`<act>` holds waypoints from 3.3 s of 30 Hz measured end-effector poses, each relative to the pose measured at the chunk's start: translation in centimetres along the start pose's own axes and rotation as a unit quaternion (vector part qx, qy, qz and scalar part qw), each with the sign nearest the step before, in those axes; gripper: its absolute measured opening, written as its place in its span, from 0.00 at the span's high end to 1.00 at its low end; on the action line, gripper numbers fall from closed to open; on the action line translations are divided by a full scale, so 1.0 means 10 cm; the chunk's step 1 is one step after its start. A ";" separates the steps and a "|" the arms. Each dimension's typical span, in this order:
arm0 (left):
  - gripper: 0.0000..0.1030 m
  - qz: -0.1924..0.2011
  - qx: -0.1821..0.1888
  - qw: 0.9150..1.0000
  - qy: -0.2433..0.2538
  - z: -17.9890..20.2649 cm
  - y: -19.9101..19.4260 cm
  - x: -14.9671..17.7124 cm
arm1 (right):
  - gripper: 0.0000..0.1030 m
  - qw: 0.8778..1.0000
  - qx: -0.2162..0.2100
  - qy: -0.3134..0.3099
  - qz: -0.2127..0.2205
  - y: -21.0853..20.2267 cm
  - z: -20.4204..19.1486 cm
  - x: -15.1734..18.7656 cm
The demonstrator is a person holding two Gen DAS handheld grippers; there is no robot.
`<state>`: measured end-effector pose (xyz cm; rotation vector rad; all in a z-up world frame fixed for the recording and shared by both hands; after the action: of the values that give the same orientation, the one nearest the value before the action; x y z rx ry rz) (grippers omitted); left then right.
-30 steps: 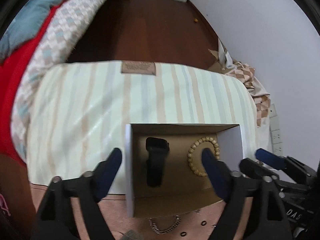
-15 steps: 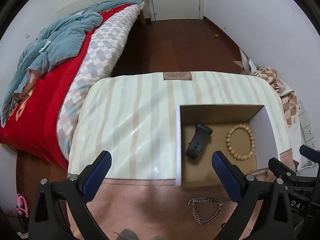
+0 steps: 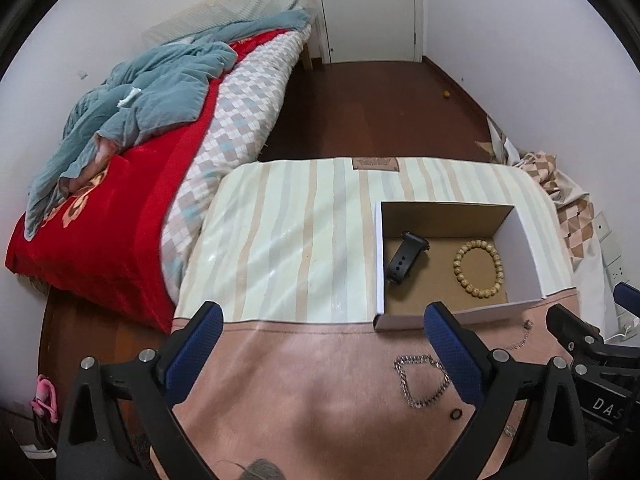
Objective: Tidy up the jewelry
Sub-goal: 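Withdraw both tools from the box back over the table, then grasp the silver link bracelet with the left tool while the right tool grasps the thick chain bracelet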
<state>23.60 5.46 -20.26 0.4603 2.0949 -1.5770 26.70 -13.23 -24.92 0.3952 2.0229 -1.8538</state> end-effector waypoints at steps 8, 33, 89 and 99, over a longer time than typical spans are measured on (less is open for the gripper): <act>0.00 0.040 -0.002 0.999 -0.010 -0.17 -0.55 0.09 | 0.01 0.999 -0.009 -0.002 0.045 -0.60 -0.15 0.12; 0.00 -0.036 -0.028 0.999 0.005 -0.16 -0.13 1.14 | 0.00 0.995 -0.022 0.088 -0.039 -0.30 0.48 1.37; 0.98 -0.116 0.100 0.987 0.048 0.91 0.89 0.91 | 0.99 0.984 -0.126 0.126 0.017 0.21 0.55 1.25; 0.98 -0.107 0.148 0.983 0.011 0.64 0.48 0.94 | 0.99 0.978 -0.150 0.133 0.054 -0.11 0.54 1.10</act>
<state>19.45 0.56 -30.76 0.3598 1.9862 -2.0303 16.78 -19.11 -29.23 0.6812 2.3598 -1.4639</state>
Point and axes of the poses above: each gripper's, at about its wrist camera, not at the fingertips, and y roughly the way its jaws point, z to its right, x to its underside, the point moved 8 cm from there along y, roughly the way its jaws point, and after that the axes turned 8 degrees about -x, right-handed, at the moved point
